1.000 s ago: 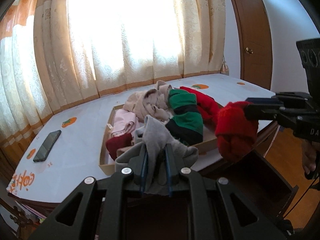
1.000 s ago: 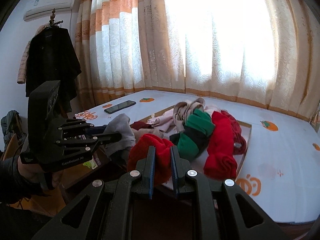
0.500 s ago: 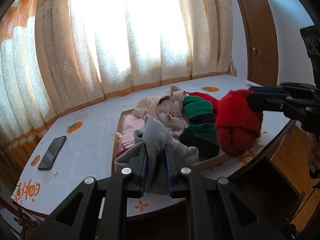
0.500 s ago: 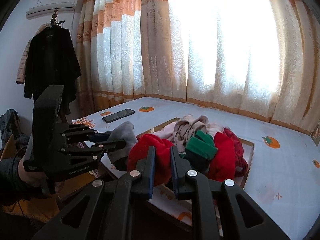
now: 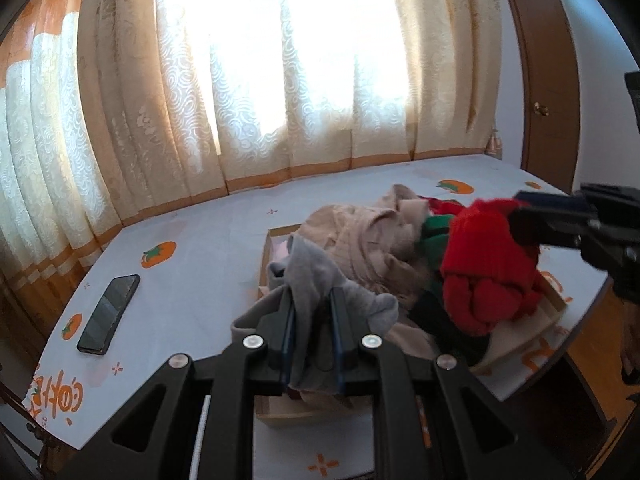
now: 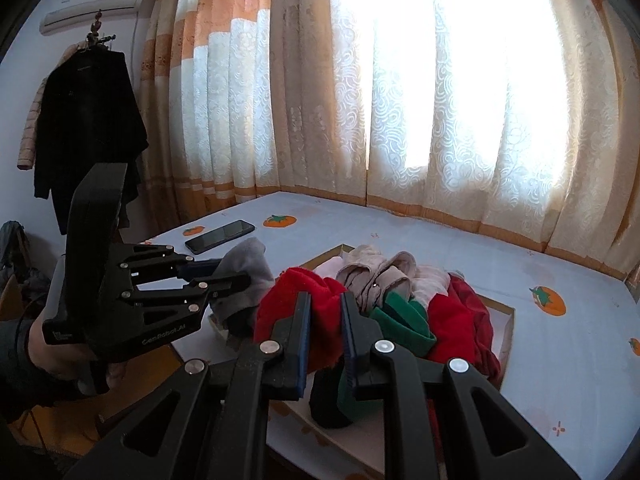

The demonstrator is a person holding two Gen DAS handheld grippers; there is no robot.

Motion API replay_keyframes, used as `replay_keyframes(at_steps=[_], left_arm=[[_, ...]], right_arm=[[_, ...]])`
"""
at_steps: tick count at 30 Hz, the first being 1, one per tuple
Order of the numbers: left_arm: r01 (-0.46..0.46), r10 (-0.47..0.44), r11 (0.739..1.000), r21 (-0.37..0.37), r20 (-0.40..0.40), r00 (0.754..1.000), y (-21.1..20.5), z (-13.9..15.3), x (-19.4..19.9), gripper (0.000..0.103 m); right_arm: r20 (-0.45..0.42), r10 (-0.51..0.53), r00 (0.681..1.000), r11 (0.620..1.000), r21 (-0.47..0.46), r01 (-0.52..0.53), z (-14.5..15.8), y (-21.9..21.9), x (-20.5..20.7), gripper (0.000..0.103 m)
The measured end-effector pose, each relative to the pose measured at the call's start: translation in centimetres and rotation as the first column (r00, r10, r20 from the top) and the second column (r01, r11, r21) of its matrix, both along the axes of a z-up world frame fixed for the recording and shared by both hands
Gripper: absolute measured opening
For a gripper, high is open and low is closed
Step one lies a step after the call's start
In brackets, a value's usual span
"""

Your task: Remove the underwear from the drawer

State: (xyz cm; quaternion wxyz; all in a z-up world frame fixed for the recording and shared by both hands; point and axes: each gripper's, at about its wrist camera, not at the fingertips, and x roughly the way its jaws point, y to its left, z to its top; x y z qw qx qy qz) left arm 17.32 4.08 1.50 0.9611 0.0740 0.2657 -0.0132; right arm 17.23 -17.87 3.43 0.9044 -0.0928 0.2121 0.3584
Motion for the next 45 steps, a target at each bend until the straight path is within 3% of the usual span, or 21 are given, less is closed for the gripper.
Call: replay_keyframes(at_steps=[9, 13, 15, 17, 20, 25, 28, 35, 45], left_arm=[[-0.006, 0.004, 1.000, -0.027, -0.077, 0.997, 0.0, -1.5, 2.7, 0.015], [-0.002, 0.003, 1.000, 0.010, -0.091, 0.996, -0.6, -2.3, 2.7, 0.031], [0.005, -0.004, 1.000, 0.013, -0.087, 0.996, -0.8, -2.5, 2.4, 0.043], [0.010, -0.008, 1.000, 0.026, -0.079, 0.997, -1.1, -2.5, 2.0, 0.048], [0.011, -0.008, 0.999, 0.034, -0.069, 0.998, -1.3, -2.3, 1.7, 0.054], [0.007, -0.006, 1.000, 0.023, -0.038, 0.999, -1.3, -1.6, 0.6, 0.069], [0.017, -0.016, 1.000, 0.024, -0.020, 1.000, -1.6, -1.0, -0.5, 0.070], [0.024, -0.024, 1.000, 0.006, 0.048, 0.999, -2.0, 0.3, -4.1, 0.083], [0.015, -0.011, 0.999, -0.036, 0.112, 0.994, -2.4, 0.7, -9.2, 0.098]], right_arm=[[-0.065, -0.020, 0.998, 0.998, -0.067, 0.016, -2.7, 2.3, 3.0, 0.016], [-0.120, -0.047, 0.992, 0.994, -0.108, 0.034, -4.6, 2.7, 4.4, 0.017], [-0.132, -0.055, 0.990, 0.995, -0.095, 0.043, -4.8, 2.2, 4.7, 0.020], [-0.142, -0.059, 0.988, 0.996, -0.073, 0.049, -4.9, 1.7, 4.7, 0.025], [-0.137, -0.065, 0.989, 0.996, -0.066, 0.056, -4.8, 1.4, 4.4, 0.042], [-0.111, -0.073, 0.991, 0.995, -0.071, 0.065, -4.6, 1.2, 2.9, 0.063], [-0.109, -0.073, 0.991, 0.996, -0.056, 0.067, -4.3, 0.7, 2.0, 0.064], [-0.102, -0.108, 0.989, 0.994, -0.013, 0.108, -3.3, -1.9, -0.9, 0.065], [-0.034, -0.168, 0.985, 0.981, 0.090, 0.170, -1.8, -6.8, -6.3, 0.077]])
